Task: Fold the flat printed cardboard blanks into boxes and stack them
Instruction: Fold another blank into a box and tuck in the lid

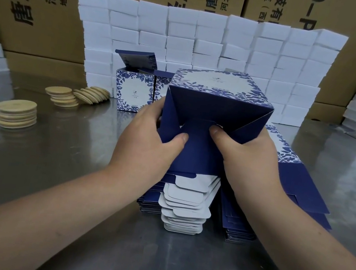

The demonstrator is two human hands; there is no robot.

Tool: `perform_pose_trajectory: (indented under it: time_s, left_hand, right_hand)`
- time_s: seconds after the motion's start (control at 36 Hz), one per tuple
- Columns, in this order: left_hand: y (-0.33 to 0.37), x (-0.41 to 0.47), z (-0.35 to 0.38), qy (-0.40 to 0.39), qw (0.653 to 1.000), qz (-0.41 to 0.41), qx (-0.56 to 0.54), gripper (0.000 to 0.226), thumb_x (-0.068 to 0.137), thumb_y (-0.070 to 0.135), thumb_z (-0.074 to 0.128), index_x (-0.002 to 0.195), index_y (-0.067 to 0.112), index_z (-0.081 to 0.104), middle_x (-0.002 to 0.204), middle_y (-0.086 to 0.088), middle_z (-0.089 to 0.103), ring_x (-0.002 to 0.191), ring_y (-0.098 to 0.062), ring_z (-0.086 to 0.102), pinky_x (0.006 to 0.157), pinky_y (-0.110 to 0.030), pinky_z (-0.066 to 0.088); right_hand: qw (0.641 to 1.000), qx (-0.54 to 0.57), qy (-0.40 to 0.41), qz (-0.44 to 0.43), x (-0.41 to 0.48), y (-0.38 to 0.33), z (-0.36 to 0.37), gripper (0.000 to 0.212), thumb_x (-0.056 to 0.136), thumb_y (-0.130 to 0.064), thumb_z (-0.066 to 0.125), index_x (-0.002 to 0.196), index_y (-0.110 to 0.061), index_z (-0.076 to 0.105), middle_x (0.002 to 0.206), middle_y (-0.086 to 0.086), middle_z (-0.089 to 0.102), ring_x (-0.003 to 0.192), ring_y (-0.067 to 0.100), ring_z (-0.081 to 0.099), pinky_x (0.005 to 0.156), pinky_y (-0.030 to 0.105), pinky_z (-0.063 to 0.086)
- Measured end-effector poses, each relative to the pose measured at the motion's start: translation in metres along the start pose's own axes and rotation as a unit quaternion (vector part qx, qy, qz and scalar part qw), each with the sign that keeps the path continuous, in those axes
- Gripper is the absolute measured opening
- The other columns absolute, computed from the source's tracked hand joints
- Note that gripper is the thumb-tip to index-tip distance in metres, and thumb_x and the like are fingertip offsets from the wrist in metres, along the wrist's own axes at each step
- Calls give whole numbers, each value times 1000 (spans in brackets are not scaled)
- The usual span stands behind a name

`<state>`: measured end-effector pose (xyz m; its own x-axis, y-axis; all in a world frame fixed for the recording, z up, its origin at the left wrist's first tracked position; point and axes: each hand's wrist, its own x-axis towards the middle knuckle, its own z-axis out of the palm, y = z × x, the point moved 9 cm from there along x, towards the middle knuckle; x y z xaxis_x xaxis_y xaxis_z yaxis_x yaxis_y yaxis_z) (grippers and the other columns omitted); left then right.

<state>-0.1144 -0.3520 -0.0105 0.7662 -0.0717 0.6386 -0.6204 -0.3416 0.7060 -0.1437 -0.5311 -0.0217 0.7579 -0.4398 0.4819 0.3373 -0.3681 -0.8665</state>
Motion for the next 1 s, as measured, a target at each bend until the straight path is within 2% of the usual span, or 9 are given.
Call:
perform_pose_trajectory:
  time_s: [0.14,0.28,0.53,0.69,0.83,0.92,1.0]
  left_hand:
    - [-1,0,0,1,1000,0,4,38,74,28,67,87,56,44,101,18,59,90,12,53,67,-10,43]
    - [-1,0,0,2,1000,3,11,41,75,27,68,89,57,43,103,16,60,91,8,54,73,-19,46]
    - [-4,0,0,8,1000,3,10,39,75,27,67,101,49,47,103,15,60,91,8,54,71,-16,44]
    - [-2,0,0,8,1000,10,15,39,76,28,66,89,57,44,101,18,59,91,12,52,67,-14,41]
    - [-4,-1,1,9,1000,14,8,39,77,29,66,100,53,45,104,16,58,93,8,53,71,-18,45]
    - [-3,-2,1,12,1000,18,-2,37,76,36,62,106,50,46,104,13,58,91,7,54,72,-19,45]
    - [-1,-2,1,11,999,26,-16,30,77,38,55,100,53,45,102,11,57,90,6,54,71,-17,44]
  right_hand:
    - [1000,2,9,1,1,1,-1,35,73,-38,72,105,-29,60,97,-16,68,89,0,63,76,27,52]
    - [1000,10,19,4,2,3,-3,37,72,-37,73,106,-29,60,94,-18,68,86,-3,63,75,25,52]
    - [1000,11,25,6,2,6,-3,37,71,-36,75,105,-30,60,91,-20,68,80,-10,61,67,18,47]
    - [1000,3,26,5,2,7,-3,31,72,-32,74,99,-31,59,90,-19,67,79,-7,60,65,19,47]
    - [1000,0,13,7,3,6,-1,32,72,-30,72,101,-28,59,91,-16,67,81,-3,61,67,24,49]
    - [1000,7,2,2,1,4,-1,33,71,-30,72,101,-31,58,92,-18,68,79,-7,61,66,21,49]
    - [1000,9,-9,-5,-1,1,0,34,72,-30,71,103,-32,57,94,-19,67,83,-7,61,70,23,49]
